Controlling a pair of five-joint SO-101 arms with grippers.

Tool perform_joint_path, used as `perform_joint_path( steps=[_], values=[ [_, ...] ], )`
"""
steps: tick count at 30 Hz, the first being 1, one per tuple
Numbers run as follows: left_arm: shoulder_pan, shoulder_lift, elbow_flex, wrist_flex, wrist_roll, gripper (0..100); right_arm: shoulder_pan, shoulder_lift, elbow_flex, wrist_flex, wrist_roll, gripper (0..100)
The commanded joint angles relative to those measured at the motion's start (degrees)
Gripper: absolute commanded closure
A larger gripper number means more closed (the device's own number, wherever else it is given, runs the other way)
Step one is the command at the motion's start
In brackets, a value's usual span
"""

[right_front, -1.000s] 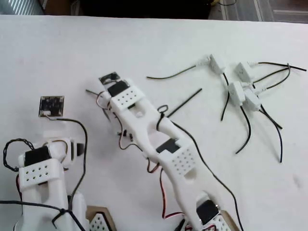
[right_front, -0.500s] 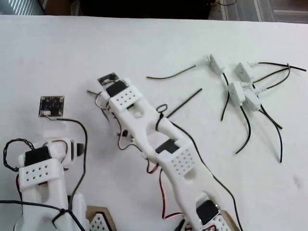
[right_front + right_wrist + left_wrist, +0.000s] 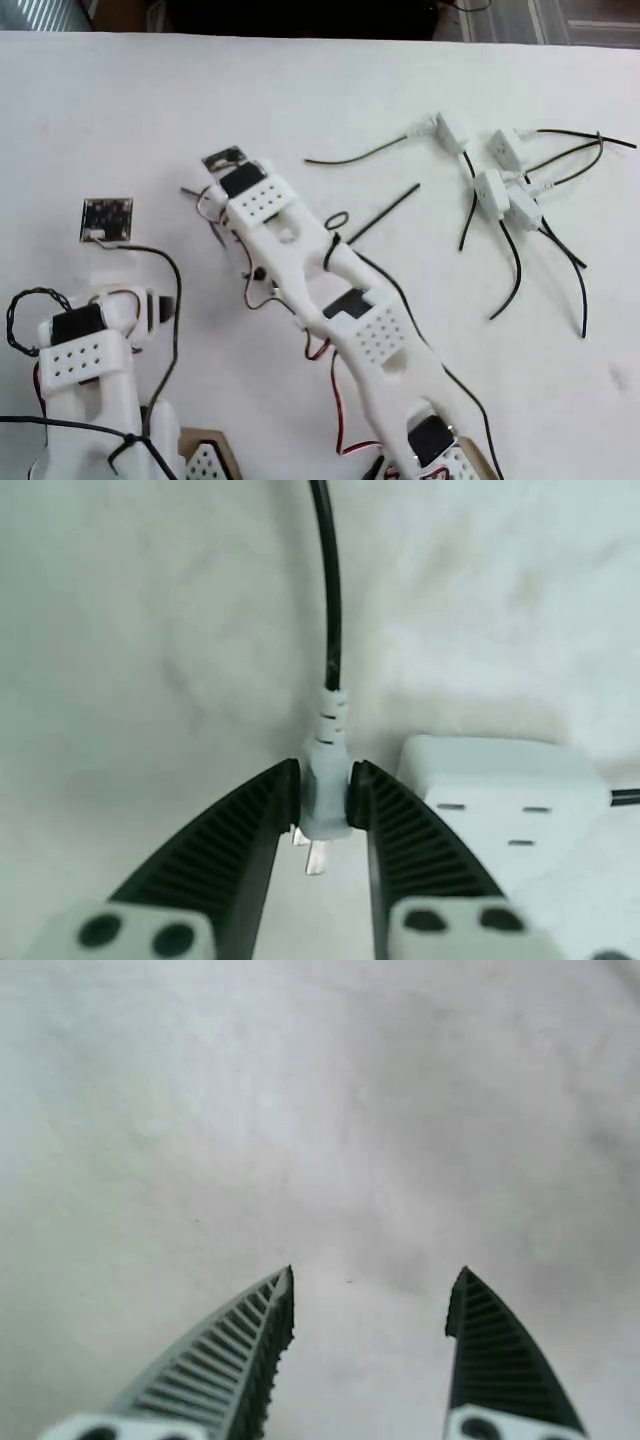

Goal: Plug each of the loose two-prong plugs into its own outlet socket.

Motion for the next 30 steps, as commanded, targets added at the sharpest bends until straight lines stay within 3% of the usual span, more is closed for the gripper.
perform_joint_path(
  steps=[1, 5, 14, 25, 30],
  values=[
    [-0.22, -1.01, -0.18, -0.88, -0.44, 75, 0.13, -0.66, -2.11, 1.27, -0.18, 91.6],
    [-0.22, -1.01, -0.18, -0.88, -0.44, 75, 0.22, -0.57, -2.11, 1.1, -0.09, 98.1],
    [-0.22, -1.01, -0.18, -0.88, -0.44, 75, 0.13, -6.11, -2.2, 4.79, 0.35, 98.1],
    [0.75, -1.36, -1.14, -0.88, 0.0, 75, -0.4, -40.66, 19.52, 4.79, 0.44, 98.1],
    [4.09, -1.36, -7.82, 1.49, 0.62, 75, -0.48, -57.71, 29.98, 3.3, 0.44, 98.1]
  ],
)
